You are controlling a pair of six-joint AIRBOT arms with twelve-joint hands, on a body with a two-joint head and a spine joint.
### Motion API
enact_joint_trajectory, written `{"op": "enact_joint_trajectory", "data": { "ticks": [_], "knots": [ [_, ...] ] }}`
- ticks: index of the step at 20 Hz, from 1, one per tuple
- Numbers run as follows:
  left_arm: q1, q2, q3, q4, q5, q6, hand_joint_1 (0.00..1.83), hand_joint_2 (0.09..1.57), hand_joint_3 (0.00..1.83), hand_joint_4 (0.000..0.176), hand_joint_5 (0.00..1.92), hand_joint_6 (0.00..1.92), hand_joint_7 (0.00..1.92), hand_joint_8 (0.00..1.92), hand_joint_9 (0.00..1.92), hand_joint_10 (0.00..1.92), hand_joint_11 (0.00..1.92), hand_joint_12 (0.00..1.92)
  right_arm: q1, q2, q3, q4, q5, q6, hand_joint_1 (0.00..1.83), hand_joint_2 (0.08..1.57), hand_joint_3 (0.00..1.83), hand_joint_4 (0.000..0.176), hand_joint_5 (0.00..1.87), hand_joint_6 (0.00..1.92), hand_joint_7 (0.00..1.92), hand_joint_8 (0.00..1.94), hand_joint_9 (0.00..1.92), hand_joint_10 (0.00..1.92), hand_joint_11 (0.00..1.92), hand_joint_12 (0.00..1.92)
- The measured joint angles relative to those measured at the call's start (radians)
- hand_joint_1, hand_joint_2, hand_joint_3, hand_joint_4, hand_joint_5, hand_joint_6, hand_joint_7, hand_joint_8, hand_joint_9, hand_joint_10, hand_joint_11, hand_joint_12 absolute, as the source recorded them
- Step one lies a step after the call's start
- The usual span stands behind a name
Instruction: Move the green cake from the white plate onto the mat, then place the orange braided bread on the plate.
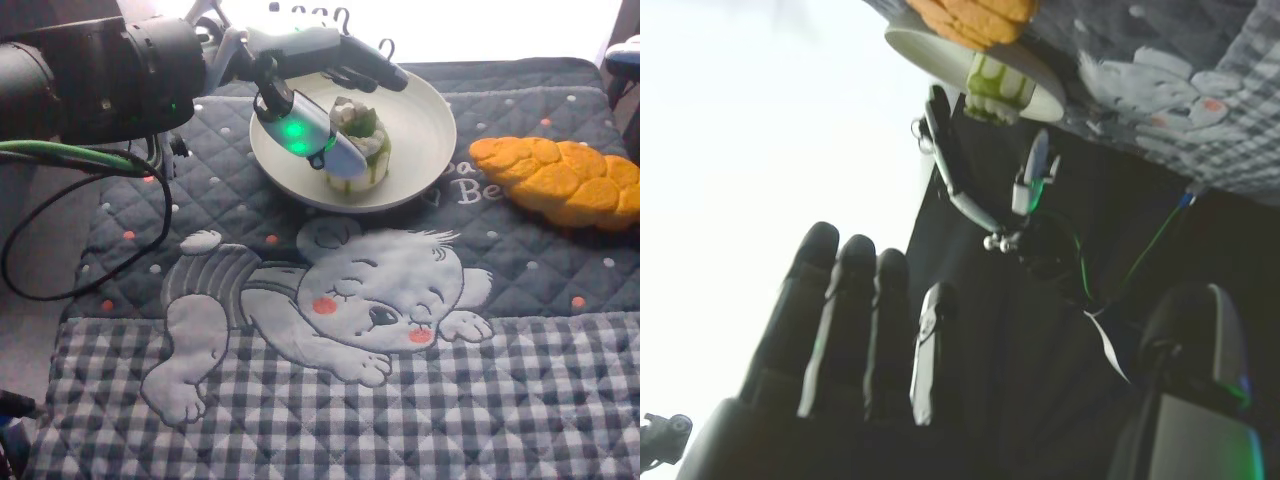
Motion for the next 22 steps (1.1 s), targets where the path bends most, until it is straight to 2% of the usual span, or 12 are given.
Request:
{"op": "enact_joint_trajectory", "data": {
  "ticks": [1, 2, 6, 11, 13, 14, 15, 16, 17, 18, 20, 22],
  "knots": [
    [0.000, -0.002, 0.003, -0.001, 0.008, 0.000, 0.71, 0.95, 0.00, 0.158, 0.44, 0.00, 0.50, 0.00, 0.51, 0.00, 0.01, 1.21, 0.000, 0.000, 0.000, -0.001, 0.001, 0.000, 0.81, 0.73, 0.01, 0.176, 0.22, 0.00, 0.28, 0.00, 0.29, 0.01, 0.22, 0.14],
    [0.003, -0.004, 0.004, -0.004, 0.015, 0.000, 0.71, 0.95, 0.00, 0.144, 0.45, 0.00, 0.49, 0.00, 0.49, 0.00, 0.00, 1.20, 0.000, 0.000, -0.001, -0.006, 0.000, 0.000, 0.81, 0.75, 0.02, 0.176, 0.23, 0.00, 0.29, 0.00, 0.30, 0.01, 0.21, 0.14],
    [0.019, -0.010, 0.011, -0.002, 0.027, 0.000, 0.77, 0.94, 0.00, 0.150, 0.45, 0.00, 0.47, 0.00, 0.46, 0.00, 0.00, 1.12, 0.000, 0.000, -0.005, -0.019, 0.000, 0.007, 0.83, 0.75, 0.02, 0.173, 0.24, 0.00, 0.27, 0.00, 0.25, 0.00, 0.22, 0.14],
    [0.021, -0.012, 0.014, 0.004, 0.032, -0.001, 0.81, 0.93, 0.00, 0.176, 0.46, 0.00, 0.47, 0.00, 0.47, 0.00, 0.00, 1.08, 0.000, 0.000, -0.005, -0.019, 0.000, 0.007, 0.83, 0.76, 0.02, 0.176, 0.24, 0.00, 0.26, 0.01, 0.26, 0.01, 0.21, 0.13],
    [0.022, -0.017, 0.014, 0.015, 0.033, -0.002, 1.00, 0.95, 0.00, 0.095, 0.72, 0.04, 0.68, 0.01, 0.63, 0.01, 0.26, 0.79, 0.000, 0.000, -0.005, -0.018, 0.000, 0.008, 0.68, 0.81, 0.04, 0.171, 0.26, 0.01, 0.29, 0.01, 0.28, 0.02, 0.23, 0.13],
    [0.022, -0.021, 0.014, 0.020, 0.035, -0.003, 1.10, 0.97, 0.00, 0.031, 0.85, 0.03, 0.81, 0.01, 0.75, 0.02, 0.40, 0.80, 0.000, 0.000, -0.005, -0.018, 0.000, 0.009, 0.62, 0.83, 0.05, 0.160, 0.26, 0.01, 0.30, 0.01, 0.29, 0.02, 0.25, 0.14],
    [0.022, -0.026, 0.014, 0.018, 0.034, -0.008, 1.14, 1.00, 0.00, 0.018, 0.91, 0.02, 0.90, 0.02, 0.84, 0.03, 0.46, 0.86, 0.000, 0.000, -0.005, -0.018, 0.000, 0.010, 0.60, 0.83, 0.05, 0.161, 0.26, 0.01, 0.30, 0.01, 0.29, 0.02, 0.25, 0.14],
    [0.022, -0.030, 0.014, 0.016, 0.031, -0.008, 1.21, 1.11, 0.00, 0.026, 0.96, 0.76, 1.03, 0.72, 0.95, 0.03, 0.53, 0.98, 0.000, 0.000, -0.005, -0.018, 0.000, 0.011, 0.58, 0.83, 0.05, 0.156, 0.26, 0.00, 0.31, 0.01, 0.30, 0.01, 0.25, 0.14],
    [0.022, -0.031, 0.014, 0.016, 0.026, -0.008, 1.21, 1.14, 0.00, 0.000, 0.91, 0.95, 0.97, 1.05, 1.06, 0.07, 0.60, 1.04, 0.000, 0.000, -0.005, -0.019, 0.001, 0.011, 0.54, 0.84, 0.05, 0.148, 0.26, 0.00, 0.31, 0.01, 0.30, 0.01, 0.27, 0.14],
    [0.022, -0.031, 0.014, 0.019, 0.025, -0.008, 1.22, 1.15, 0.00, 0.000, 0.94, 0.90, 0.91, 1.23, 1.12, 0.12, 0.61, 1.22, 0.000, 0.000, -0.005, -0.018, 0.000, 0.011, 0.50, 0.86, 0.06, 0.148, 0.25, 0.00, 0.29, 0.00, 0.29, 0.01, 0.27, 0.14],
    [0.022, -0.031, 0.014, 0.019, 0.023, -0.010, 1.20, 1.15, 0.00, 0.007, 0.97, 0.98, 0.86, 1.19, 0.97, 0.27, 0.48, 1.18, 0.000, 0.000, -0.005, -0.018, 0.000, 0.011, 0.49, 0.89, 0.07, 0.168, 0.26, 0.00, 0.28, 0.01, 0.29, 0.01, 0.26, 0.14],
    [0.026, -0.031, 0.025, -0.009, 0.009, -0.010, 1.20, 1.15, 0.00, 0.000, 0.97, 1.07, 0.84, 1.14, 0.93, 0.22, 0.41, 1.10, 0.005, 0.000, -0.005, -0.018, 0.000, 0.011, 0.48, 0.89, 0.07, 0.159, 0.27, 0.01, 0.30, 0.01, 0.30, 0.01, 0.26, 0.14]
  ]
}}
